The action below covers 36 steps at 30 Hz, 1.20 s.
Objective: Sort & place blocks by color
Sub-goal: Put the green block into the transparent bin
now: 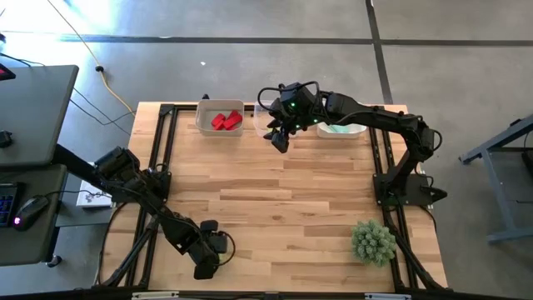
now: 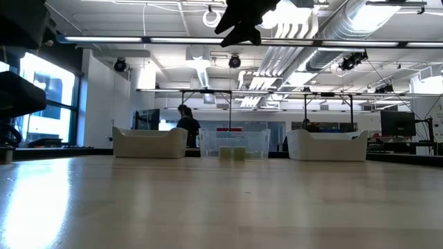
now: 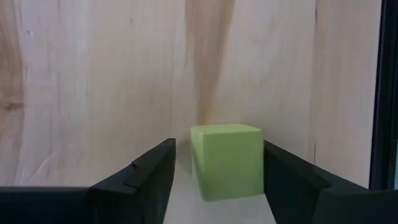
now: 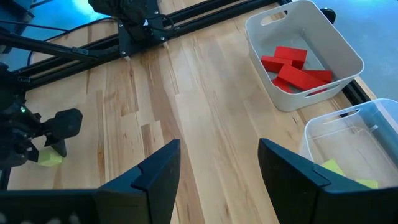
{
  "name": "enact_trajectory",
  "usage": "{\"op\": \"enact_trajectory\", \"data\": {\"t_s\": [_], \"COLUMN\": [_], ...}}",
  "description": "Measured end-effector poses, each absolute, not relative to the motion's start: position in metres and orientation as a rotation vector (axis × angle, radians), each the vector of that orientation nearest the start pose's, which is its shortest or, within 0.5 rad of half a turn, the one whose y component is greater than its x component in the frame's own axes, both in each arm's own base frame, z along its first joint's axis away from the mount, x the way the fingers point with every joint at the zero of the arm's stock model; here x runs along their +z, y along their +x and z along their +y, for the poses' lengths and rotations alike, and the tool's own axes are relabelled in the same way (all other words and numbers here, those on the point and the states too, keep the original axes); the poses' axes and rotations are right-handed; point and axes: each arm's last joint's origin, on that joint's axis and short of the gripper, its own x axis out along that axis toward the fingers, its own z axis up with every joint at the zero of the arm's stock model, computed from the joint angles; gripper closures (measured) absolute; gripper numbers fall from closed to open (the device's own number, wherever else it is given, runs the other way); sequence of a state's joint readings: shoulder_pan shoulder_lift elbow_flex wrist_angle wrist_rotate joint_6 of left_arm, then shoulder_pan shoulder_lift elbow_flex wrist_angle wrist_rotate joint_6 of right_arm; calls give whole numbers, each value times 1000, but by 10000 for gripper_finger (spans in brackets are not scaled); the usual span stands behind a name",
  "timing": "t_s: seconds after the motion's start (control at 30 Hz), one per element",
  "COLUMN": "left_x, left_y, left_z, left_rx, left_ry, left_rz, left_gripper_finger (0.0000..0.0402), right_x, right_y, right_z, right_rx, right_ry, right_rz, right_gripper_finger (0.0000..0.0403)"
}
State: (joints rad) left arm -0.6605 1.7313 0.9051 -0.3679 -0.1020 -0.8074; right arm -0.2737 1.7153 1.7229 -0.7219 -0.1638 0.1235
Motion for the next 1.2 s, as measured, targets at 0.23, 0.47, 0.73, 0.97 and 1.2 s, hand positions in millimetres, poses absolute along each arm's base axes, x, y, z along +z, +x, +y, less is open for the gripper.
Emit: {"op": "enact_trajectory", "data": {"t_s": [0.23,0.47,0.73,0.97,1.2], "left_x": [135,137,144,163,184], "left_y": [246,254,263,272,277], "left_z": [-185,-173,-144,-109,-66], "left_rx": [-21,-26,-36,-22,40], "left_ry": [-236,-244,-200,-173,-124], "left_rz": [1216,1226,1258,1203,1125], "left_gripper_finger": [273,297,297,297,297], "right_x": [364,364,364,363,363], "right_y": [363,363,363,362,362], "right_z": [-97,-97,-97,-97,-98], "right_rx": [-149,-153,-153,-153,-172], "right_ry": [274,284,284,285,278], "right_rz": [691,691,691,695,699], "right_gripper_finger": [202,202,202,202,202]}}
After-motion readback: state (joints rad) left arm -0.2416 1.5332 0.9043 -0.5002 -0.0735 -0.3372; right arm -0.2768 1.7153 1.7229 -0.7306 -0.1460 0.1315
